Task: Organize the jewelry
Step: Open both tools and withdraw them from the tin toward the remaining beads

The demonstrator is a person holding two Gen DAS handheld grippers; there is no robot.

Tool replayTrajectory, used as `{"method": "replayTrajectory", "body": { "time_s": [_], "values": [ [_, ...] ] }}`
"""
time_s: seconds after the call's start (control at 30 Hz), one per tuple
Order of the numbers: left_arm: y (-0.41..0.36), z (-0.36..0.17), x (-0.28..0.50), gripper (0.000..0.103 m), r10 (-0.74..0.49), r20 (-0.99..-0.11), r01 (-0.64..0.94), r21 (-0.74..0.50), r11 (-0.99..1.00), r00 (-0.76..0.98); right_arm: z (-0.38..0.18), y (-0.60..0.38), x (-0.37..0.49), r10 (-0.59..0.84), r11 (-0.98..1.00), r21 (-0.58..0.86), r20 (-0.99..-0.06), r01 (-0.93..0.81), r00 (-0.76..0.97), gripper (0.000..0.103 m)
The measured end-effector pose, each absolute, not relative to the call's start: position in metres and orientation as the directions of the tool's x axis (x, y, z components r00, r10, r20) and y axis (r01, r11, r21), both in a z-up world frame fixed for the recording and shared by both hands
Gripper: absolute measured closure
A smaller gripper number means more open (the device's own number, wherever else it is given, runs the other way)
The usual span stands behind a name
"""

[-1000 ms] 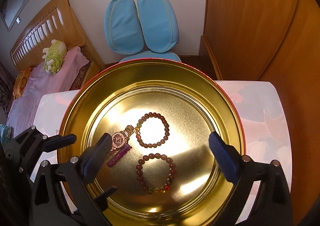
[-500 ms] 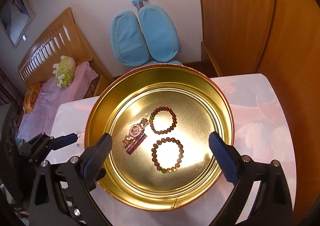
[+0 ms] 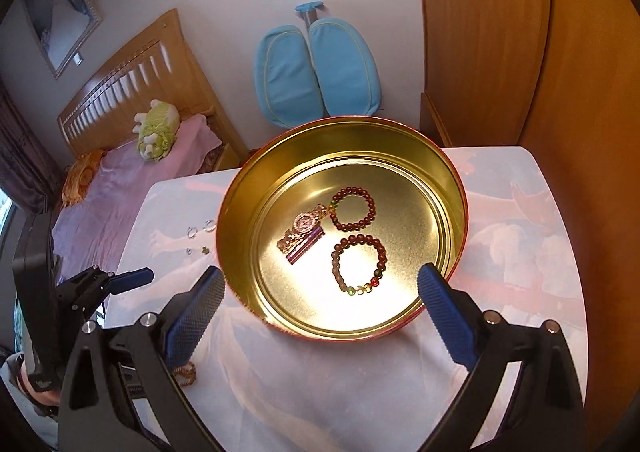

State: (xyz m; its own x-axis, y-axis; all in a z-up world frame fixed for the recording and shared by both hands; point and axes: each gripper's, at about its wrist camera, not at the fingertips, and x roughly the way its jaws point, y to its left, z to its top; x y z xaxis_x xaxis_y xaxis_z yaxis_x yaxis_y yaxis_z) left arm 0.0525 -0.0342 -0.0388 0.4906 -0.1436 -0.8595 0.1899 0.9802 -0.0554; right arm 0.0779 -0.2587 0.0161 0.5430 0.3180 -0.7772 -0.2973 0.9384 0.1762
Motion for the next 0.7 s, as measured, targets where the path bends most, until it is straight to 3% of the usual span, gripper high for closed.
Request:
{"method": "replayTrajectory", "body": {
  "time_s": [0.7],
  "values": [
    [0.044,-0.067,-0.062,0.019,0.014,-0.900,-0.054,-0.010,0.998,0.436,0.003,-0.218,0.010,0.429,0.856,0.195,-0.785,-0.479,0.446,0.005]
  ]
}}
